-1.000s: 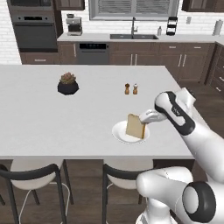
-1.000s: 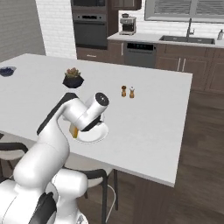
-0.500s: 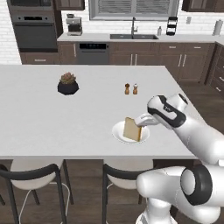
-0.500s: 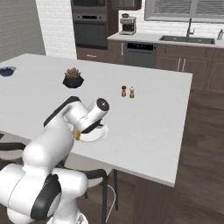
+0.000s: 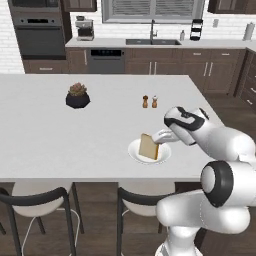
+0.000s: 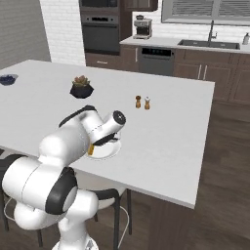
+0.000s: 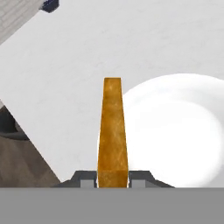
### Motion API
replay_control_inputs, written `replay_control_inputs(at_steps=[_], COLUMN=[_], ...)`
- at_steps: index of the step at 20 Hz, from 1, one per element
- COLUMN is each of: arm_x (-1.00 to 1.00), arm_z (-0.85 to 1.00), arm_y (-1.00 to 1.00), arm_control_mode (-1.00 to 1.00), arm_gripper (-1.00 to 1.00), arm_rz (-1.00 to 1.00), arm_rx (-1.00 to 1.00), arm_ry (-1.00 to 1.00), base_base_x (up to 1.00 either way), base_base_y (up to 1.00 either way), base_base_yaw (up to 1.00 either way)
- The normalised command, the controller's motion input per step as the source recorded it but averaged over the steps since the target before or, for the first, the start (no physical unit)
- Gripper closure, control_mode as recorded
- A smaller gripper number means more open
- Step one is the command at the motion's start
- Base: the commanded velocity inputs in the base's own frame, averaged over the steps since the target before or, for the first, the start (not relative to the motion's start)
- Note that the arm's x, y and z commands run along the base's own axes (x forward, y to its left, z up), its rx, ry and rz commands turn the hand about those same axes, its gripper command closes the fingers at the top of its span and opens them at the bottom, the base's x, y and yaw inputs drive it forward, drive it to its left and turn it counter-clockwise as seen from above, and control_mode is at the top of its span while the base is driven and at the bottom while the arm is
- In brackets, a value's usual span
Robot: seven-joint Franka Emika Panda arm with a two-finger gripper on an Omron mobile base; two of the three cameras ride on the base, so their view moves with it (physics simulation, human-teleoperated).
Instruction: Start the toaster. Once the lever pops up, take the bread to the plate on the dining counter.
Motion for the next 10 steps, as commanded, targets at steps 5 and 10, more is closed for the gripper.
replay_control_inputs(at_steps=[5, 10], arm_x=[0.2, 0.14], arm_z=[-0.2, -0.24], arm_y=[0.0, 0.0], arm_control_mode=[-1.0, -1.0], arm_gripper=[1.0, 1.0], arm_rz=[0.03, 0.03], arm_rx=[0.0, 0.0], arm_ry=[0.0, 0.0], base_base_x=[0.0, 0.0], base_base_y=[0.0, 0.0], base_base_yaw=[0.0, 0.0])
